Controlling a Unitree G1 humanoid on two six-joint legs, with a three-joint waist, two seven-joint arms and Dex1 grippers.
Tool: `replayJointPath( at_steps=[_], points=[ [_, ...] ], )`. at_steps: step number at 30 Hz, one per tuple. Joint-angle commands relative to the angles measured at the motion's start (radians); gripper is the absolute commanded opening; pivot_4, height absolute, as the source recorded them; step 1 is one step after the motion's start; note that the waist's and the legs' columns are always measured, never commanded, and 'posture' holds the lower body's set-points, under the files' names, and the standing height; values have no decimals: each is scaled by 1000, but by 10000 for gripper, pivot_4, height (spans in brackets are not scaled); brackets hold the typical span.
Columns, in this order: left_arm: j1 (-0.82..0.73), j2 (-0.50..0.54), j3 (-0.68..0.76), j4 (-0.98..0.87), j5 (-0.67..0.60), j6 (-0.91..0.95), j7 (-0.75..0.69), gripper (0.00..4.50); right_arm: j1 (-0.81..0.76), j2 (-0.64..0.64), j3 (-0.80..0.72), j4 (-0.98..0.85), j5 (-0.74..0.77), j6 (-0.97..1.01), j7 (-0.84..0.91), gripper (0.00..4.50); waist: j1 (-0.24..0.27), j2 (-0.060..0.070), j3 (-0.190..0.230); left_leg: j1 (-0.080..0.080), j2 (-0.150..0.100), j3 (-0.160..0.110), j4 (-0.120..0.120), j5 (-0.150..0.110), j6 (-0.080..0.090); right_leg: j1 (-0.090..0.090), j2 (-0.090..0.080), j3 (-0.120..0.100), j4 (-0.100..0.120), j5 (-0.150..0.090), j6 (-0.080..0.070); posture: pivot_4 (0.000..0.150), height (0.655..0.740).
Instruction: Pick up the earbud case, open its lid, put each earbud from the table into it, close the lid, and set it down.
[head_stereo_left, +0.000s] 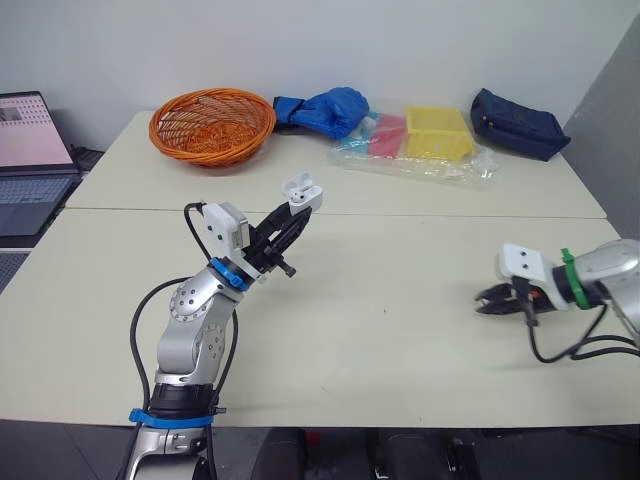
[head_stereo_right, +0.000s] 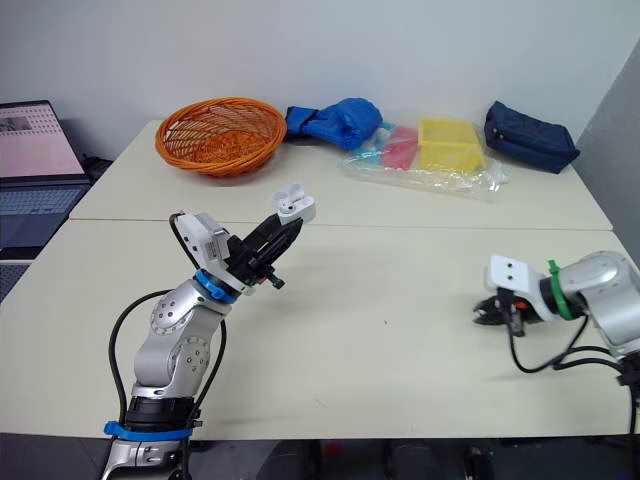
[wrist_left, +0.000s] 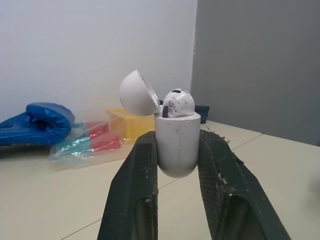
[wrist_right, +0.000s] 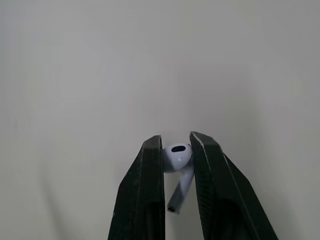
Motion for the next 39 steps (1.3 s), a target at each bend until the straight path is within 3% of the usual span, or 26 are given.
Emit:
replayJointPath(
  at_steps=[1, 7, 14, 20, 39],
  points=[
    [15, -9, -2, -65, -12, -12, 3, 7317, -32, -76, 47, 171, -169, -162, 5, 4091, 0, 0, 0, 1, 0, 1, 0, 0, 0, 0, 0, 1, 1, 0, 0, 1500, 7400],
    [35, -19, -7, -83, -9, -10, 14, 7317, -82, -10, 70, 365, -283, -255, -104, 4091, -2, -3, -1, 7, 0, 3, 0, 0, 0, 4, 0, 4, 2, 0, 0, 1500, 7400],
    [36, -12, -3, -88, -13, -3, 14, 7317, -98, 5, 43, 398, -293, -265, -101, 4091, -3, -11, -3, 18, -2, 6, 0, 0, 0, 15, -1, 11, -1, -2, -5, 1500, 7400],
    [33, -17, -12, -92, -11, 0, 18, 7317, -67, 4, 24, 389, -290, -244, -110, 23382, -1, -11, -3, 19, -3, 8, -1, 0, 1, 14, -1, 18, -2, -1, -2, 1500, 7400],
    [37, -23, -11, -91, -13, 3, 17, 7317, 5, -40, -32, 353, -272, -178, -40, 23382, 13, -12, -3, 18, -2, 7, -2, 0, 1, 15, 0, 18, -3, 0, -1, 1500, 7400]
  ],
)
